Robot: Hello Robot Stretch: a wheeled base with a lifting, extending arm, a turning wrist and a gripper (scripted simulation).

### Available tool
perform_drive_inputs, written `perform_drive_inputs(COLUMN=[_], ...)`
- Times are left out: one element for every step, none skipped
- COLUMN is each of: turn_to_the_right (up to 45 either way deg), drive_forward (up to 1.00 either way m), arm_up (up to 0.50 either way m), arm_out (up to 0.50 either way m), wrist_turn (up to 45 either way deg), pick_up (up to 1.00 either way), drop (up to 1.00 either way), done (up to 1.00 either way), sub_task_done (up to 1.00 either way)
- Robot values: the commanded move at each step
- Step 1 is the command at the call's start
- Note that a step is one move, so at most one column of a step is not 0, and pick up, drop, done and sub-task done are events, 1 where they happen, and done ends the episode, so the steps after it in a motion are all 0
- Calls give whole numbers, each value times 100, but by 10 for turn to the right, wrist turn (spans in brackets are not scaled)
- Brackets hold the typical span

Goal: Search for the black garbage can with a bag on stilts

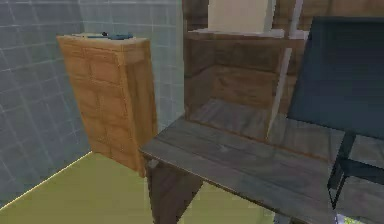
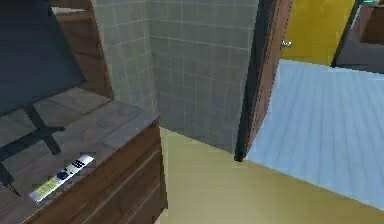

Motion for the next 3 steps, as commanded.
perform_drive_inputs(turn_to_the_right=[-450,-450,-450], drive_forward=[0,0,0], arm_up=[0,0,0], arm_out=[0,0,0], wrist_turn=[0,0,0], pick_up=[0,0,0], drop=[0,0,0], done=[0,0,0], sub_task_done=[0,0,0])
